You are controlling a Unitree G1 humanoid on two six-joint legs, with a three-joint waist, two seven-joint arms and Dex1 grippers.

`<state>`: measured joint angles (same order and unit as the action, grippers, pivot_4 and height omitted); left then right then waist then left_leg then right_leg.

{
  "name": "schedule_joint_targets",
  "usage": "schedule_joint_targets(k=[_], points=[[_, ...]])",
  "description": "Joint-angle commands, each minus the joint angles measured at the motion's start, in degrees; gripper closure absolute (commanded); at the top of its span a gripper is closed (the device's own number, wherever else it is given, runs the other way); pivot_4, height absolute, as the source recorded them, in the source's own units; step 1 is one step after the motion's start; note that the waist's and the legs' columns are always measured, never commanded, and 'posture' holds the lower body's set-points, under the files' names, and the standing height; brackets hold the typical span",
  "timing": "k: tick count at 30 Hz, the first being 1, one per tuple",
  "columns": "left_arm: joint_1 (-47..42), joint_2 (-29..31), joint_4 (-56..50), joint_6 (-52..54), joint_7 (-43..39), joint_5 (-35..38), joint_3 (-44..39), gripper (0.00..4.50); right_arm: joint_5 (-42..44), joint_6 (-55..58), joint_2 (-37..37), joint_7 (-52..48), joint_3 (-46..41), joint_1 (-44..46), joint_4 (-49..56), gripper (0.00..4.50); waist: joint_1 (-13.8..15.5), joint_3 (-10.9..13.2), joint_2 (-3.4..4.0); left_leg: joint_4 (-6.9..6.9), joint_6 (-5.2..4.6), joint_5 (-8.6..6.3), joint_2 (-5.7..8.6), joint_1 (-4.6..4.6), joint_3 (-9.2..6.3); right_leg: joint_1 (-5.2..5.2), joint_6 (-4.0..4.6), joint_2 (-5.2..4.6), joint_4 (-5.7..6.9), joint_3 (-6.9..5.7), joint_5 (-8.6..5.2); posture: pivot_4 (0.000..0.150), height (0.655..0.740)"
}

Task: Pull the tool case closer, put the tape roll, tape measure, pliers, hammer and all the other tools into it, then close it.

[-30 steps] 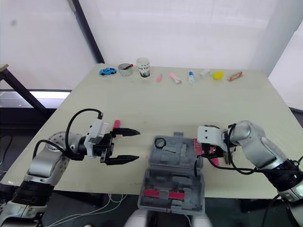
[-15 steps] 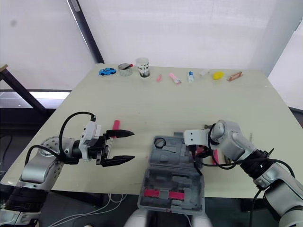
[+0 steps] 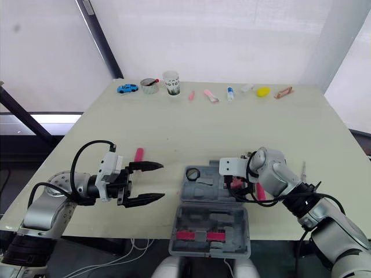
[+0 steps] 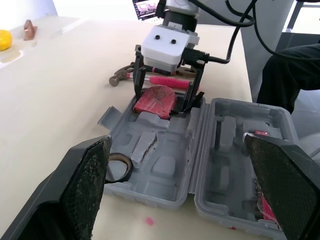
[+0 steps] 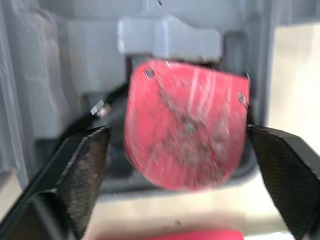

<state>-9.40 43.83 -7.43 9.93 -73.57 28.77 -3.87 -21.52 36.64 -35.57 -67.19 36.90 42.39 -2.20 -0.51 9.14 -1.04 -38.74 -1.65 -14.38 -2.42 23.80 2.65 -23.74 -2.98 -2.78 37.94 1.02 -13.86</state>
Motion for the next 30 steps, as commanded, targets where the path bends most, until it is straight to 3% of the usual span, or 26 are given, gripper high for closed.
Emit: schedule_joint_targets(k=[1,7,12,15,19,27,30], points=[[0.03,0.25,-1.98,-0.03,-0.03,0.65,-0.58,0.00,0.82,2.53,-2.57,-1.40,-3.85,-0.14,6.92,0.07,-0.10,0.01,0.00,0.02,0.00,0.00,0.00,0.00,-0.01,0.00,0.00,0.00,0.00,0.00,0.00,0.150,0.7400],[-0.26,-0.20,-1.85,-0.03,0.06,0.46,-0.09,0.00,3.49,6.06,-6.98,-2.85,-7.79,-2.68,14.46,0.07,-0.11,0.01,0.00,0.04,0.00,0.00,0.00,0.00,0.00,0.00,0.00,-0.01,-0.03,-0.01,0.00,0.150,0.7400],[-0.42,-0.52,-1.50,-0.20,0.09,0.34,0.03,0.00,8.80,4.77,-6.63,3.03,-17.36,-9.91,17.36,0.07,-0.05,0.01,-0.02,0.05,0.00,0.00,0.00,0.00,-0.01,0.01,0.00,-0.01,-0.05,-0.02,0.00,0.150,0.7400],[-0.26,-0.50,-1.46,-0.25,0.04,0.45,-0.17,0.00,13.61,1.44,-3.72,6.86,-23.77,-15.01,19.19,0.80,-0.19,0.01,-0.03,0.04,0.00,0.00,0.00,-0.01,0.01,0.01,-0.01,-0.01,-0.04,0.01,0.00,0.150,0.7400],[-0.24,-0.58,-1.27,-0.34,-0.07,0.43,-0.11,0.00,18.12,2.59,2.41,13.47,-29.99,-20.05,21.21,2.67,-0.25,0.01,-0.03,0.10,0.00,0.00,-0.02,-0.04,-0.01,0.01,0.00,0.01,-0.03,0.01,0.00,0.150,0.7400],[-0.49,-0.63,-1.52,-0.13,-0.49,0.71,0.19,0.00,27.11,-13.96,13.67,21.13,-36.98,-30.02,14.42,2.67,-0.10,0.00,-0.06,0.12,0.00,0.00,0.00,-0.02,0.04,0.02,-0.02,-0.02,-0.08,0.04,0.00,0.150,0.7400],[-0.50,-0.47,-1.71,0.00,-0.61,0.76,0.15,0.00,29.94,-27.49,17.83,21.85,-38.52,-31.35,6.75,2.67,-0.34,0.00,-0.05,0.11,0.00,0.00,0.00,-0.06,0.04,0.03,-0.02,0.00,-0.06,0.05,0.00,0.150,0.7400]])
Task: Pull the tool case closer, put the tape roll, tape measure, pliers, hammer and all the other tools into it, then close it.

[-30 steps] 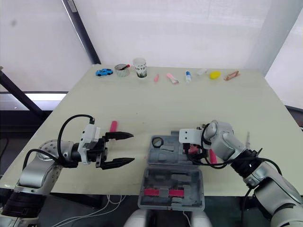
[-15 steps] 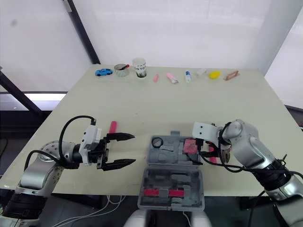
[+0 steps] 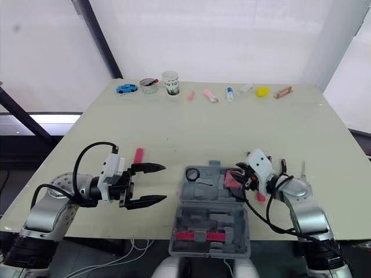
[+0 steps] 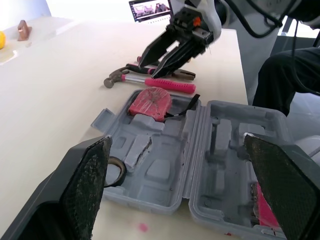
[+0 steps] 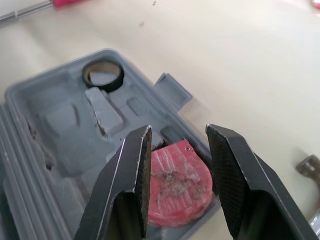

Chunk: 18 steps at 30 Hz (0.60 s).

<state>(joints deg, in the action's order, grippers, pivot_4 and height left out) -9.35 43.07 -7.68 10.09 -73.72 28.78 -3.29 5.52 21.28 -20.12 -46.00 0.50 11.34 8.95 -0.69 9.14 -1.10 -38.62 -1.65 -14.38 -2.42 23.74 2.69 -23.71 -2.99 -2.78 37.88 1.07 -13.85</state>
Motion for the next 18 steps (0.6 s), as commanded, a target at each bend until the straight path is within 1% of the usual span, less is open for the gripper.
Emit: schedule_joint_targets(k=[1,3,9,14,18], points=[[-0.61,0.35,-1.57,-0.14,-0.44,0.71,-0.43,0.00,1.17,-17.10,1.47,-0.24,-0.55,-0.89,-7.55,2.67,-0.20,0.01,0.01,0.00,0.00,0.00,-0.02,-0.03,-0.01,0.00,0.00,0.03,0.02,0.01,0.00,0.150,0.7400],[-0.71,0.51,-1.80,-0.12,-0.40,0.57,-0.43,0.00,-0.43,-22.69,0.84,-1.25,1.33,-1.34,-12.48,2.67,-0.20,0.01,0.02,0.01,0.00,0.00,-0.02,-0.05,-0.01,0.00,0.00,0.03,0.04,0.00,0.00,0.150,0.7400],[-0.22,0.77,-2.65,0.24,-0.07,0.67,-0.80,0.00,0.42,-31.38,2.25,-1.09,2.47,1.75,-24.68,2.67,-0.22,0.01,0.02,0.00,0.01,0.00,-0.02,-0.05,0.01,0.00,0.01,0.03,0.03,0.03,0.00,0.150,0.7400],[0.07,0.73,-3.08,0.39,0.37,0.55,-0.86,0.00,0.29,-34.20,2.57,-0.96,3.10,3.99,-32.01,2.67,-0.18,0.01,0.02,0.00,0.01,0.01,-0.03,-0.07,0.01,0.01,0.02,0.03,0.06,0.04,0.01,0.150,0.7400],[0.15,0.80,-3.18,0.48,0.48,0.51,-0.97,0.00,-1.12,-34.09,2.15,-1.09,4.56,5.27,-37.18,2.67,-0.15,0.00,0.01,0.00,0.01,0.01,-0.03,-0.08,0.01,0.04,0.01,0.02,0.05,0.04,0.01,0.150,0.7400]])
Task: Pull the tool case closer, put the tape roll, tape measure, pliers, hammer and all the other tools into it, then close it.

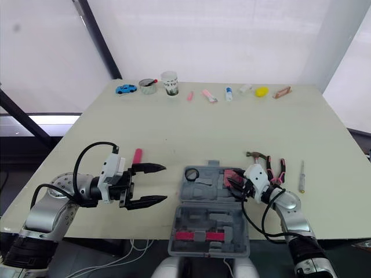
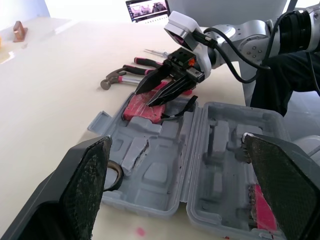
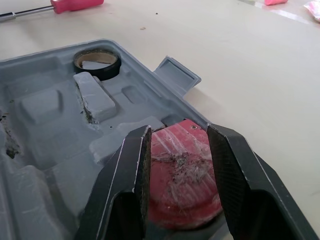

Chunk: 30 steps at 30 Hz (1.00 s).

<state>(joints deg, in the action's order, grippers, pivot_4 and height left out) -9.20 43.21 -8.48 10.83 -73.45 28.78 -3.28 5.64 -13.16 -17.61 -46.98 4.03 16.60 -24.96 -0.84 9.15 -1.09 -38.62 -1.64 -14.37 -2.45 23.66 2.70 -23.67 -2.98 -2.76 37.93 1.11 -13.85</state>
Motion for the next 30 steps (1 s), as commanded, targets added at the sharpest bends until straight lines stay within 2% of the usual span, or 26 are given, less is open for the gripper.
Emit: schedule_joint_targets(k=[1,7,10,16,18,21,24,30], points=[[0.02,0.70,-2.33,-0.31,0.19,0.46,-0.99,0.00,-2.02,0.93,-0.76,-0.34,1.77,0.28,-4.42,2.67,0.00,-0.01,0.00,0.00,0.00,0.00,0.00,-0.01,0.00,0.01,0.00,0.00,0.00,0.00,0.00,0.150,0.7400],[-0.19,0.89,-1.93,-0.45,0.14,0.31,-1.13,0.00,-2.42,12.17,-1.82,-0.92,3.86,1.32,-5.76,2.67,-0.13,-0.10,-0.13,0.01,0.00,0.00,-0.06,-0.37,0.02,0.28,0.17,0.02,0.03,0.05,-0.09,0.150,0.7400],[-0.22,0.79,-1.71,-0.44,0.17,0.31,-1.08,0.00,-2.23,18.98,-1.97,-1.30,4.86,1.21,-6.03,2.67,-0.15,-0.29,-0.37,0.18,0.00,-0.01,-0.08,-1.11,0.01,0.86,0.25,0.01,-0.05,0.20,-0.14,0.150,0.7400],[1.02,-0.43,-1.15,-1.41,1.00,-0.06,-0.87,0.00,-2.91,18.53,-2.49,0.92,4.47,0.17,-2.55,2.67,0.03,-0.72,-0.73,0.26,0.01,-0.02,-0.29,-1.36,0.00,0.99,0.30,-0.04,-0.09,0.23,-0.17,0.150,0.7400],[1.92,-1.06,-0.65,-1.74,1.87,-0.03,-1.36,0.00,-2.04,16.40,-2.28,3.15,2.58,0.14,0.90,2.67,0.07,-0.70,-0.69,0.28,0.01,-0.02,-0.29,-1.35,0.00,0.98,0.30,-0.05,-0.09,0.24,-0.17,0.150,0.7400],[2.11,-2.24,0.01,-0.96,4.73,1.54,-3.94,0.00,4.26,15.43,-1.20,4.79,-2.55,-1.18,12.10,2.67,0.24,-0.56,-0.50,0.29,0.01,-0.02,-0.32,-1.19,-0.01,0.90,0.30,-0.07,-0.10,0.23,-0.17,0.150,0.7400],[2.24,-3.40,0.00,0.17,7.62,3.08,-6.33,0.00,8.75,15.82,-2.04,4.79,-5.95,-4.46,21.78,2.67,0.17,-0.38,-0.27,0.26,0.01,-0.01,-0.27,-0.68,0.05,0.41,0.27,-0.08,-0.03,0.31,-0.15,0.150,0.7400],[5.35,-4.16,1.57,0.92,11.39,3.80,-10.98,0.00,12.97,17.07,-5.72,5.48,-12.02,-13.09,32.51,2.67,0.08,-0.36,-0.26,0.43,0.01,-0.02,-0.18,-0.65,0.06,0.34,0.09,-0.01,-0.09,0.30,-0.07,0.150,0.7400]])
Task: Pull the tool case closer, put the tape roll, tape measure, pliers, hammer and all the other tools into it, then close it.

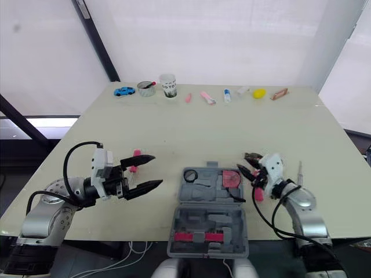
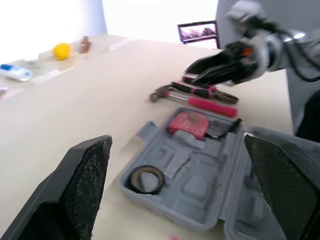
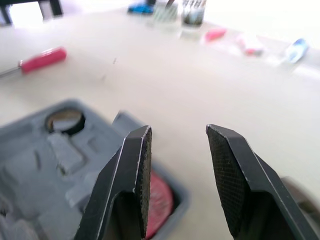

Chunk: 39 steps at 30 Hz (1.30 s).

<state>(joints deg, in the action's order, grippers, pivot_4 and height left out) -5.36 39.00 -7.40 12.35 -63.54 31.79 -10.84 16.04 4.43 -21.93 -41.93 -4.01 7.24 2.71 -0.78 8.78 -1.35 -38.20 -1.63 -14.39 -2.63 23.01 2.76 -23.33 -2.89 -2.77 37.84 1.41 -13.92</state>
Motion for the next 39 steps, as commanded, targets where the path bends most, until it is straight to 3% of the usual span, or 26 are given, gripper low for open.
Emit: schedule_joint_targets(k=[1,13,16,18,19,20,30,39], points=[[2.56,-0.07,1.67,-1.33,2.23,0.17,-4.47,0.00,3.83,-0.60,-1.85,0.70,-6.05,-5.84,6.01,2.67,0.04,0.01,0.02,0.03,0.00,0.00,0.02,0.00,0.00,-0.01,0.02,0.00,-0.01,-0.01,-0.01,0.150,0.7400],[12.35,-2.72,8.35,-7.43,8.56,-1.89,-13.36,0.00,10.35,-5.94,-1.28,2.26,-24.24,-29.69,7.64,2.67,0.11,0.04,0.01,0.01,0.01,0.00,-0.20,-0.01,0.12,-0.08,0.20,-0.10,-0.02,0.07,-0.15,0.150,0.7400],[14.62,-2.66,12.53,-9.63,8.14,-2.92,-14.40,0.00,13.38,-6.86,0.82,0.45,-26.18,-36.27,9.48,1.92,0.00,0.00,0.11,0.06,0.02,-0.02,-0.28,-0.08,0.18,-0.10,0.10,-0.13,-0.03,0.09,-0.30,0.150,0.7400],[15.20,-2.45,14.95,-10.88,7.97,-3.29,-14.93,0.00,14.26,-7.68,2.18,-0.04,-26.89,-39.65,9.93,1.02,0.03,0.03,0.09,0.12,0.03,-0.02,-0.33,-0.07,0.18,-0.14,0.16,-0.21,-0.03,0.08,-0.33,0.150,0.7400],[15.48,-2.37,16.09,-11.41,8.00,-3.47,-15.31,0.00,14.59,-8.34,3.05,-0.20,-27.25,-41.32,9.82,0.32,0.03,0.03,0.08,0.13,0.03,-0.03,-0.40,-0.04,0.16,-0.20,0.17,-0.35,-0.06,0.03,-0.35,0.150,0.7400],[15.75,-2.31,17.16,-11.87,7.82,-3.44,-15.72,0.00,14.65,-9.01,3.79,-0.15,-27.53,-42.62,9.57,0.06,0.03,0.03,0.08,0.12,0.04,-0.03,-0.42,-0.04,0.16,-0.21,0.17,-0.37,-0.06,0.02,-0.35,0.150,0.7400],[18.02,-2.10,20.86,-14.50,6.48,-3.31,-16.95,0.00,14.02,-14.20,6.73,-0.80,-27.88,-48.05,6.21,0.06,0.02,0.02,0.18,0.68,0.36,-0.21,-0.46,-0.05,0.21,-0.35,0.37,-1.45,-0.43,-0.73,-0.24,0.150,0.7400],[13.12,-0.81,16.88,-13.22,2.83,-3.17,-13.35,0.00,15.32,-6.69,4.31,4.15,-24.37,-45.05,18.34,0.06,0.12,0.01,0.16,0.99,0.37,-0.21,-0.43,0.00,0.22,-0.34,0.53,-1.43,-0.74,-0.94,-0.23,0.150,0.7400]])
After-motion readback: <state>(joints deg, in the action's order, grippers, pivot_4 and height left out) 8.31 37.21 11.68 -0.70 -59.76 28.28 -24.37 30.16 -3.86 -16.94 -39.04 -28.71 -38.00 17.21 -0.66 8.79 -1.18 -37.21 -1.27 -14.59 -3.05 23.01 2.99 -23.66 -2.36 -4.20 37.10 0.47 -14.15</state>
